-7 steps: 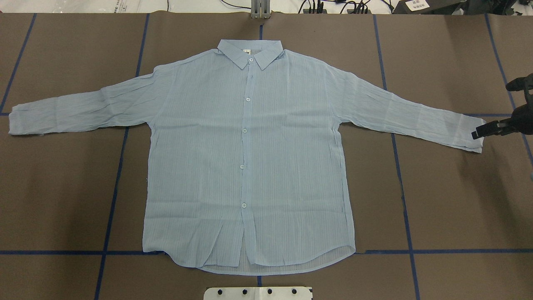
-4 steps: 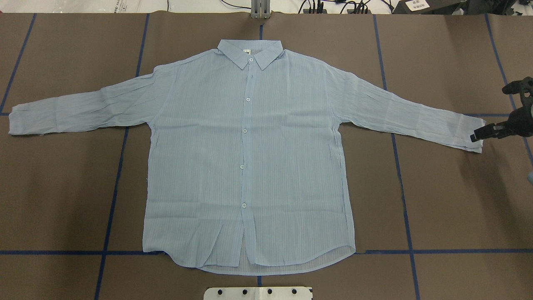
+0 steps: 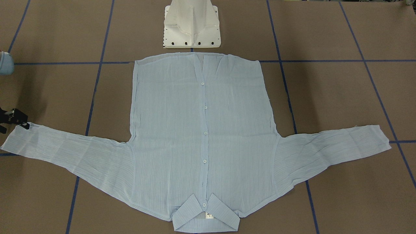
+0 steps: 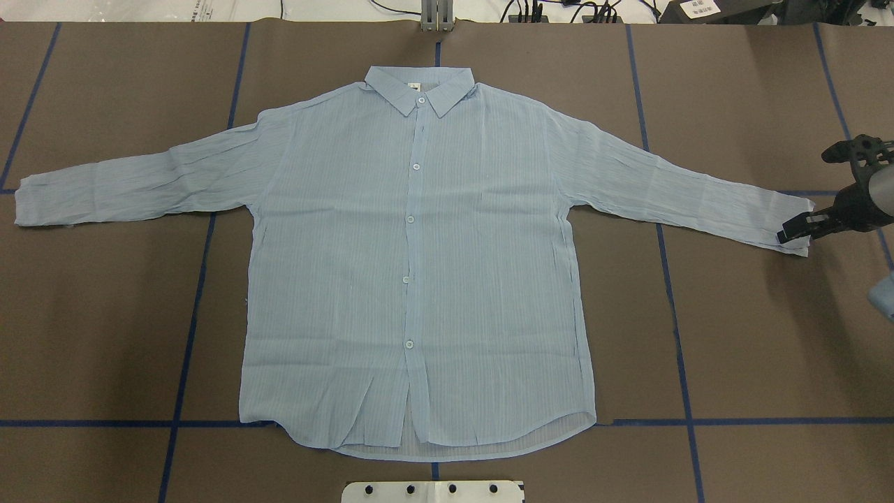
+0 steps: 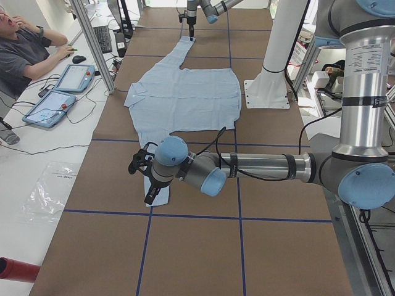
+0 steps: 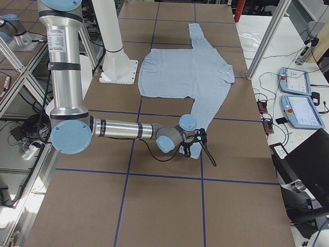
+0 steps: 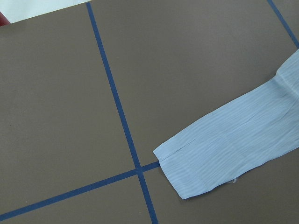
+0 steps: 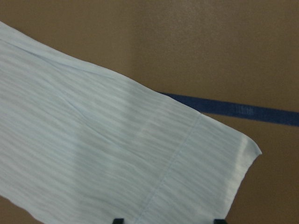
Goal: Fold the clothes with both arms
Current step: 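Lower the right gripper to the cuff of the sleeve nearest it and grasp, then lift the sleeve with the right gripper and carry it across the shirt body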
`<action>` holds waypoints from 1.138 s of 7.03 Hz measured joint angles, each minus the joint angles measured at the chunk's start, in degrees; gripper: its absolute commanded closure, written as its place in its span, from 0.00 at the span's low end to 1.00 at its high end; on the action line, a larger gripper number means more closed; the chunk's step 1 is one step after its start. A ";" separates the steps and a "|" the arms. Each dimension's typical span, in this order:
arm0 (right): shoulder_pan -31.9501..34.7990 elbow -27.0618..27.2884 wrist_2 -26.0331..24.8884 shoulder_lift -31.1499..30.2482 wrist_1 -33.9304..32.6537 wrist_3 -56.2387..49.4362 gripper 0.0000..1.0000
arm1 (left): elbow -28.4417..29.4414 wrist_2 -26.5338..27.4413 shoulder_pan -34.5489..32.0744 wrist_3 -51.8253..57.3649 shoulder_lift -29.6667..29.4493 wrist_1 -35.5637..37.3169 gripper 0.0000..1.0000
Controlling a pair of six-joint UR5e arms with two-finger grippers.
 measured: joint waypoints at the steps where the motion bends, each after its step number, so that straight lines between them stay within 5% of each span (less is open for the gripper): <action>1: -0.01 -0.01 0.26 0.01 -0.08 -0.03 0.92 | 0.01 0.00 0.00 -0.03 -0.07 0.02 0.01; 2: 0.04 0.04 0.42 0.01 -0.11 -0.06 1.00 | 0.03 0.00 0.00 -0.07 -0.13 0.06 0.01; 5: 1.88 1.34 1.56 -0.14 -0.04 -0.02 1.00 | 0.13 0.00 0.00 -0.10 -0.21 0.09 0.01; 8: 3.80 8.51 6.17 2.27 -0.36 1.34 1.00 | 0.27 0.00 0.00 -0.12 -0.27 0.09 0.01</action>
